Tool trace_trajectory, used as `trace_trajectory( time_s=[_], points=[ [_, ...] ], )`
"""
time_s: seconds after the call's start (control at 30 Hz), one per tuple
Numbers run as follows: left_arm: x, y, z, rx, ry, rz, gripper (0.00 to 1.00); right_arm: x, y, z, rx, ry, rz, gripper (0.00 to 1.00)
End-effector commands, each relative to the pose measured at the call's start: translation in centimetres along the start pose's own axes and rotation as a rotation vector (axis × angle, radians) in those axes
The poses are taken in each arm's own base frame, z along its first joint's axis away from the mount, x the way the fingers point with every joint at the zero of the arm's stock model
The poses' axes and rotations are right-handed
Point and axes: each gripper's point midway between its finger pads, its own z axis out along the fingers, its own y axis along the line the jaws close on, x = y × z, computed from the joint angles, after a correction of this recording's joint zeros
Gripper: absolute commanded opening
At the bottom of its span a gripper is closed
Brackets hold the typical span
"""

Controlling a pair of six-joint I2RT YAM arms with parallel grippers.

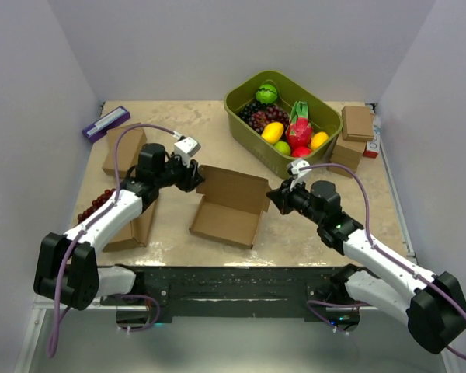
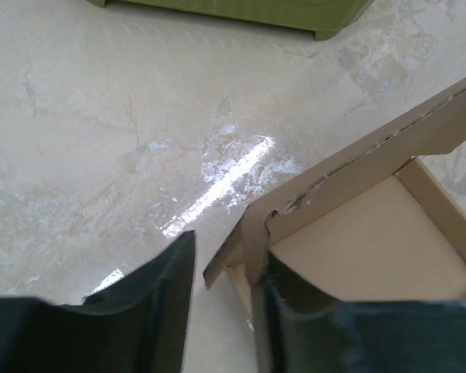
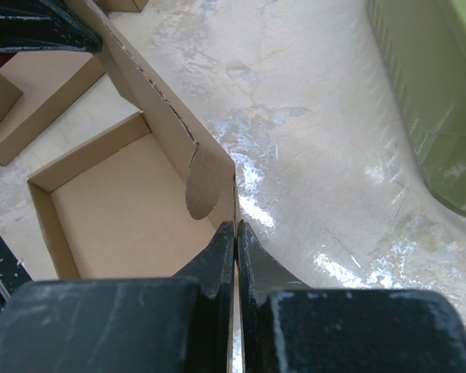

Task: Fold the paper box

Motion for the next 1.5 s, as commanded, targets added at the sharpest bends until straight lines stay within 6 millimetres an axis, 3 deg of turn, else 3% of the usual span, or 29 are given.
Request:
trace_trajectory(
  time_s=[0.0,0.13,0.3,0.33,0.43,0.57,0.7,0.83,0.97,1.23,1.47],
  points=[
    [-1.5,-0.5,0.0,0.040,-0.046,0.013,0.26,-3.8,0.4,0.2,-0.004,-0.106,-0.028,0.00],
    [-1.1,-0.7,0.0,0.031,-0.036,0.003,0.09,-4.0,-0.5,0.3,0.045,-0.111,-0.035,0.00],
    [-0.9,-1.9,0.8,0.025,-0.020,-0.018,0.00,-4.8,-1.7,0.5,0.122,-0.131,-0.023,0.00],
    [-1.1,-2.9,1.2,0.032,-0.016,-0.009,0.00,-5.1,-2.0,0.5,0.151,-0.145,-0.022,0.00],
    [-2.1,-3.4,2.3,-0.016,-0.043,-0.034,0.00,-5.7,-2.2,0.7,0.203,-0.177,-0.023,0.00],
    [-4.4,-2.7,2.9,-0.116,-0.142,-0.111,0.00,-6.7,-3.9,1.0,0.386,-0.230,-0.033,0.00],
    [-5.3,-1.3,3.5,-0.230,-0.241,-0.173,0.00,-7.6,-4.8,1.4,0.486,-0.299,0.014,0.00],
    [-7.2,-1.4,4.2,-0.262,-0.346,-0.172,0.00,-8.1,-5.3,2.1,0.540,-0.352,0.053,0.00],
    [-7.5,-1.5,5.4,-0.286,-0.400,-0.159,0.00,-9.0,-5.9,2.8,0.590,-0.434,0.094,0.00],
    [-5.7,-2.2,6.8,-0.313,-0.475,-0.145,0.00,-5.0,-6.9,4.6,0.613,-0.428,0.101,0.00],
    [-3.9,-3.0,7.4,-0.341,-0.476,-0.174,0.00,-2.6,-7.4,3.8,0.634,-0.392,0.118,0.00]
  ],
)
